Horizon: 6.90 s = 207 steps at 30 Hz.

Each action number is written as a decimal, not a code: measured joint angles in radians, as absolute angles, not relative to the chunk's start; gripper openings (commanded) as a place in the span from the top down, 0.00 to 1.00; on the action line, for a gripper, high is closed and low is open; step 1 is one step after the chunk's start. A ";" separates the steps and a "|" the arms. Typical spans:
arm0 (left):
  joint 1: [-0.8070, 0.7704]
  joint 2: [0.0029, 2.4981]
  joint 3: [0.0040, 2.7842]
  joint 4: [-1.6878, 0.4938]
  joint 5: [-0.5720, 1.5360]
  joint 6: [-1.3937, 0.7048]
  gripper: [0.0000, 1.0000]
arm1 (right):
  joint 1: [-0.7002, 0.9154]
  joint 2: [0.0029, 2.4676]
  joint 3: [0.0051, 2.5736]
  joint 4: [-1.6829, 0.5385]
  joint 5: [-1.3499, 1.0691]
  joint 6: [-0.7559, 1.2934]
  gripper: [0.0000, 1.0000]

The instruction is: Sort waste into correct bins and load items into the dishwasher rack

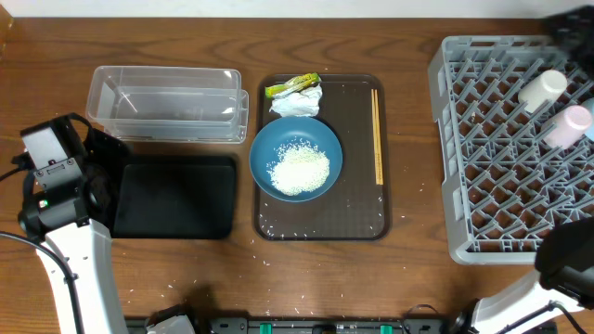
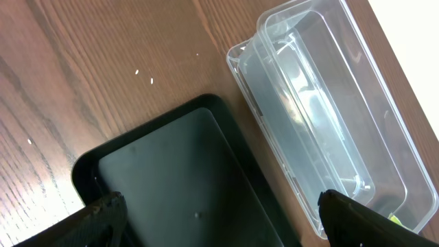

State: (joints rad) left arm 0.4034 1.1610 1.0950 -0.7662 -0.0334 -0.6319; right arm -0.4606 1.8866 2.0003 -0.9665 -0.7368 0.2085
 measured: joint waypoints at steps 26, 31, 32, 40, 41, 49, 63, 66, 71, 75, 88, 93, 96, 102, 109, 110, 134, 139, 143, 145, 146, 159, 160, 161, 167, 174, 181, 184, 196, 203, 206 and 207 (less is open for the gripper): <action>0.403 1.161 1.095 -0.767 -0.033 -0.632 0.08 | 0.300 2.144 1.996 -1.073 -0.448 0.170 0.01; 0.403 1.161 1.095 -0.767 -0.033 -0.632 0.08 | 0.361 2.144 1.996 -1.070 -0.438 0.170 0.01; 0.403 1.161 1.095 -0.767 -0.033 -0.632 0.08 | 0.372 2.144 1.996 -1.067 -0.432 0.170 0.01; 0.403 1.161 1.095 -0.793 0.019 -0.632 0.08 | 0.382 2.144 1.996 -1.023 -0.296 0.170 0.01; 0.404 1.161 1.095 -0.812 0.058 -0.632 0.08 | 0.378 2.144 1.996 -1.007 -0.273 0.169 0.01; 0.309 1.162 1.095 -0.803 0.442 -0.487 0.08 | 0.290 2.144 1.996 -0.897 -0.168 0.166 0.01; -0.258 1.229 1.095 -0.685 0.466 -0.255 0.08 | 0.035 2.144 1.996 -0.663 -0.138 0.178 0.01; -0.300 1.240 1.095 -0.618 0.455 -0.249 0.08 | -0.019 2.144 1.996 -0.693 -0.136 0.178 0.01; -0.365 1.281 1.096 -0.550 0.443 -0.233 0.08 | -0.090 2.144 1.996 -0.750 -0.109 0.168 0.01; -0.433 1.358 1.096 -0.542 0.440 -0.205 0.08 | -0.126 2.144 1.995 -0.778 -0.075 0.162 0.01; -0.596 1.482 1.166 -0.542 0.126 -0.163 0.08 | -0.165 2.144 1.995 -0.782 -0.051 0.152 0.01; -0.651 1.559 1.302 -0.684 0.052 -0.170 0.08 | -0.165 2.144 1.995 -0.782 -0.051 0.151 0.01; -0.656 1.671 1.463 -0.854 0.040 -0.190 0.08 | -0.165 2.144 1.995 -0.782 -0.051 0.151 0.01; -0.656 1.794 1.612 -0.861 0.023 -0.221 0.08 | -0.165 2.144 1.995 -0.782 -0.051 0.151 0.01; -0.660 1.850 1.615 -0.773 0.022 -0.329 0.08 | -0.165 2.144 1.995 -0.782 -0.051 0.150 0.01; -0.661 1.867 1.616 -0.772 0.022 -0.352 0.08 | -0.165 2.144 1.995 -0.782 -0.051 0.150 0.01; -0.806 2.114 1.616 -0.750 -0.274 -0.587 0.40 | -0.165 2.144 1.995 -0.781 -0.051 0.151 0.01; -0.802 2.128 1.616 -0.747 -0.298 -0.606 0.49 | -0.165 2.144 1.995 -0.782 -0.051 0.150 0.01; -0.802 2.130 1.616 -0.746 -0.302 -0.606 0.49 | -0.165 2.144 1.995 -0.782 -0.051 0.151 0.01; -0.802 2.133 1.616 -0.742 -0.303 -0.607 0.50 | -0.165 2.144 1.995 -0.782 -0.051 0.151 0.01; -0.802 2.137 1.616 -0.741 -0.302 -0.607 0.52 | -0.165 2.144 1.995 -0.782 -0.051 0.151 0.01; -0.802 2.169 1.616 -0.739 -0.303 -0.622 0.68 | -0.165 2.144 1.995 -0.782 -0.051 0.150 0.01; -0.802 2.169 1.616 -0.739 -0.303 -0.622 0.68 | -0.165 2.144 1.995 -0.782 -0.051 0.150 0.01; -0.802 2.169 1.616 -0.739 -0.303 -0.623 0.69 | -0.165 2.144 1.995 -0.782 -0.051 0.150 0.01; -0.803 2.167 1.616 -0.740 -0.299 -0.629 0.85 | -0.165 2.144 1.995 -0.782 -0.051 0.151 0.01; -0.807 2.162 1.616 -0.756 -0.299 -0.625 0.94 | -0.165 2.144 1.995 -0.782 -0.051 0.150 0.01; -0.813 2.153 1.616 -0.772 -0.299 -0.625 0.94 | -0.165 2.144 1.995 -0.782 -0.051 0.151 0.01; -0.819 2.124 1.616 -0.793 -0.298 -0.625 0.94 | -0.165 2.144 1.995 -0.782 -0.051 0.150 0.01; -0.819 1.838 1.616 -0.919 -0.295 -0.633 0.94 | -0.165 2.144 1.995 -0.782 -0.051 0.150 0.01; -0.771 1.751 1.616 -0.985 -0.283 -0.712 0.94 | -0.165 2.144 1.995 -0.782 -0.051 0.150 0.01; -0.711 1.715 1.616 -1.007 -0.241 -0.736 0.94 | -0.165 2.144 1.995 -0.782 -0.051 0.150 0.01; -0.690 1.703 1.616 -1.015 -0.228 -0.741 0.94 | -0.165 2.144 1.995 -0.782 -0.051 0.150 0.01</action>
